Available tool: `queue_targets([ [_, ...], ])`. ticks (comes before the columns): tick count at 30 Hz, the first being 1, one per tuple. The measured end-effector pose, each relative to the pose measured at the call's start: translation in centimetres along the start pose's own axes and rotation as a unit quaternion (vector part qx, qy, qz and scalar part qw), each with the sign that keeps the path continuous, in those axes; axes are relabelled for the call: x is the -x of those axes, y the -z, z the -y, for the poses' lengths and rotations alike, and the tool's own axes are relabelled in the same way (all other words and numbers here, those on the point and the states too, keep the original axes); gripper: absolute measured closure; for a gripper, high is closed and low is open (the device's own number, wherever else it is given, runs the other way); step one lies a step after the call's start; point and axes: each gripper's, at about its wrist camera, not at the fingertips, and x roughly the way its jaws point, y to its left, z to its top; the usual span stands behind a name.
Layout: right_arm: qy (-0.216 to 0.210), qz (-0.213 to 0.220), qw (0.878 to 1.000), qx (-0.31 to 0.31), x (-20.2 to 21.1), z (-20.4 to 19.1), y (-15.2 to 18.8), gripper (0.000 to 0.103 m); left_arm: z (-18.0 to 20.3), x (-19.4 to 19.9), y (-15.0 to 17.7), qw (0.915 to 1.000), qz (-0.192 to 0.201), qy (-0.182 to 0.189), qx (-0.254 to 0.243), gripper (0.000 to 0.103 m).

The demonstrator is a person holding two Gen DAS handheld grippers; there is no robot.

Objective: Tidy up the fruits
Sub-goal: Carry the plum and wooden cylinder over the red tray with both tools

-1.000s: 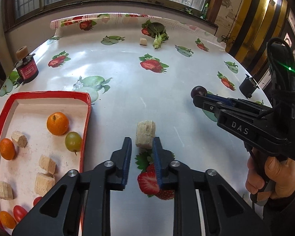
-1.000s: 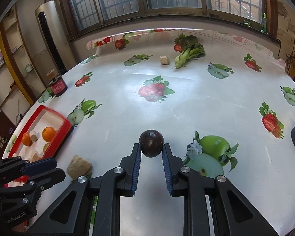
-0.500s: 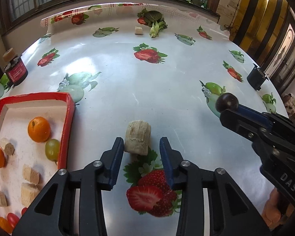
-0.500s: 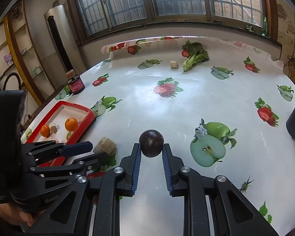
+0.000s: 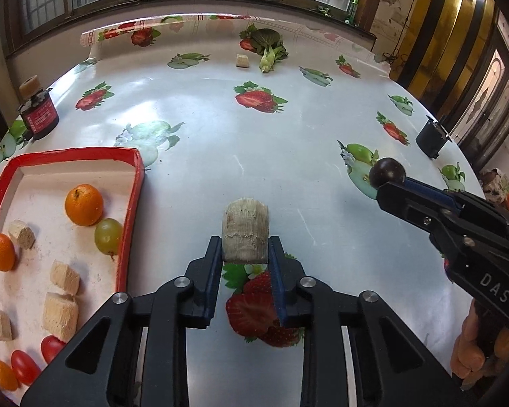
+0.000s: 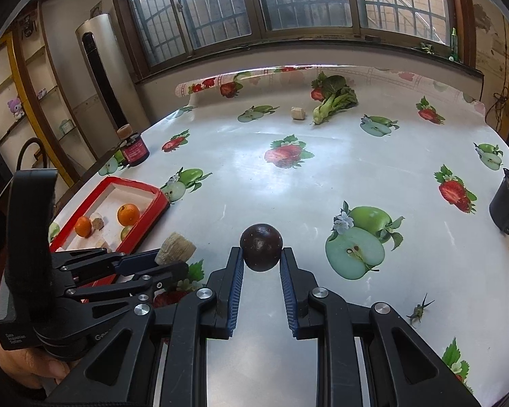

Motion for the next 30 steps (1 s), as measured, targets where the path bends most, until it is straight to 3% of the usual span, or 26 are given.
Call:
queue_targets([
  [13, -0.049, 0.004, 0.999, 0.023, 2.1, -4.1, 1.5, 0.08, -2.0, 7.5, 2.9, 0.9985, 0.053, -0.01, 0.008, 0.079],
  [30, -0.083, 0.001, 0.994, 0.064, 2.5, -9.2, 2.0, 0.08, -6.8, 11.5, 7.0, 0.9957, 0.066, -0.043, 0.047, 0.079],
])
